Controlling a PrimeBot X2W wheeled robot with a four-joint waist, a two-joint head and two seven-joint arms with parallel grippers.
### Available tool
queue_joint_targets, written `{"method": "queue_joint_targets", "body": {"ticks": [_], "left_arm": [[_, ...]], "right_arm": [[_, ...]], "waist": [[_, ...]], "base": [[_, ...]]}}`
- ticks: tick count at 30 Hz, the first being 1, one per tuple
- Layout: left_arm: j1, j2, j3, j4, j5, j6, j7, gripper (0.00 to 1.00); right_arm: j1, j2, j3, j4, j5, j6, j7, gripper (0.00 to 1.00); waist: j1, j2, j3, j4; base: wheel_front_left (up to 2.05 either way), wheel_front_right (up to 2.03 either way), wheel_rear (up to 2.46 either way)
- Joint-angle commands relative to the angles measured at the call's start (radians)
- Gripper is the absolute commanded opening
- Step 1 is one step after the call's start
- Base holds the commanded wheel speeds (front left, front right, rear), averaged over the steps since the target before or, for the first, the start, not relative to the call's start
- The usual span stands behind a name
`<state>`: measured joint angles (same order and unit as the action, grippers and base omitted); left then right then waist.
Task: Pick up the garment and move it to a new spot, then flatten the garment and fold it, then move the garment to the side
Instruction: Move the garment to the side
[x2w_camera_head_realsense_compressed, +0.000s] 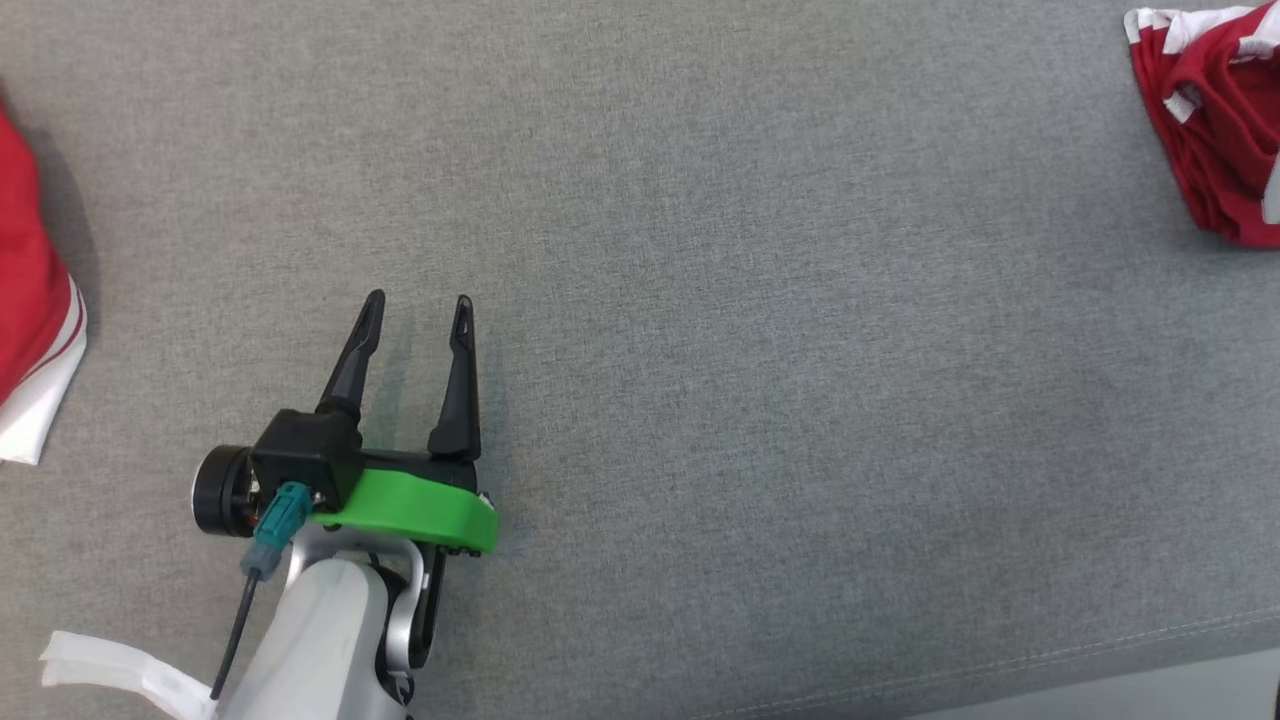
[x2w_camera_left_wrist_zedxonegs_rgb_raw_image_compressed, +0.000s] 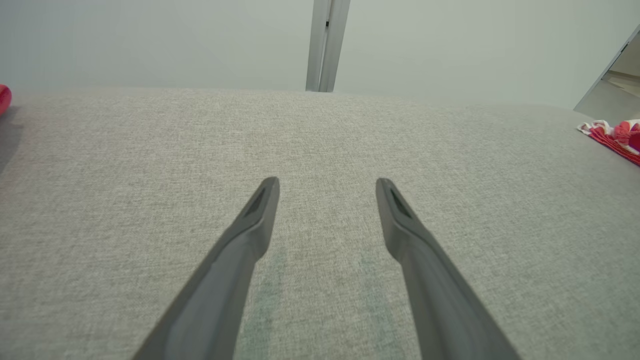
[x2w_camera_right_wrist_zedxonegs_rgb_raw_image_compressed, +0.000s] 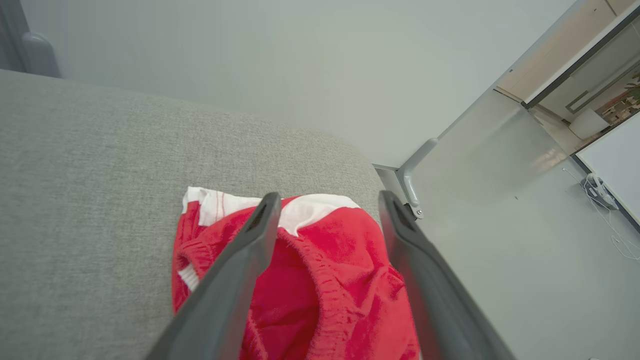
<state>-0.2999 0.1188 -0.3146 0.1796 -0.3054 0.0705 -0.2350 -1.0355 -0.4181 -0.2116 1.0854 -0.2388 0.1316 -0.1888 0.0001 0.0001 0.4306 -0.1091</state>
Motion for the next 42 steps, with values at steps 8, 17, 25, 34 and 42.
{"method": "queue_joint_targets", "body": {"ticks": [8, 17, 25, 34, 42], "left_arm": [[-0.016, -0.014, 0.053, 0.095, -0.05, 0.01, -0.022, 1.0], [0.054, -0.048, 0.091, 0.187, -0.11, -0.002, -0.031, 1.0], [0.15, -0.059, 0.11, 0.197, -0.096, -0.009, -0.03, 1.0], [0.23, -0.065, 0.096, 0.18, -0.078, -0.014, -0.03, 1.0], [0.285, -0.067, 0.095, 0.146, -0.072, -0.008, -0.029, 1.0]], "right_arm": [[0.04, 0.113, 0.041, -0.006, 0.043, -0.002, -0.05, 1.0], [0.203, 0.245, 0.064, -0.106, 0.114, -0.002, -0.076, 1.0], [0.469, 0.338, 0.076, -0.318, 0.181, -0.002, -0.076, 1.0], [0.824, 0.367, 0.104, -0.624, 0.258, -0.002, -0.076, 1.0], [0.996, 0.366, 0.159, -0.817, 0.347, -0.002, -0.025, 1.0]], "waist": [[-0.0001, -0.0001, -0.163, 0.023], [-0.0001, -0.0001, -0.306, 0.084], [-0.0001, -0.0001, -0.4, 0.128], [-0.0001, -0.0001, -0.447, 0.165], [-0.0001, -0.0001, -0.456, 0.164]], "base": [[0.0, 0.0, 0.0], [0.0, 0.0, 0.0], [0.0, 0.0, 0.0], [0.0, 0.0, 0.0], [0.0, 0.0, 0.0]]}}
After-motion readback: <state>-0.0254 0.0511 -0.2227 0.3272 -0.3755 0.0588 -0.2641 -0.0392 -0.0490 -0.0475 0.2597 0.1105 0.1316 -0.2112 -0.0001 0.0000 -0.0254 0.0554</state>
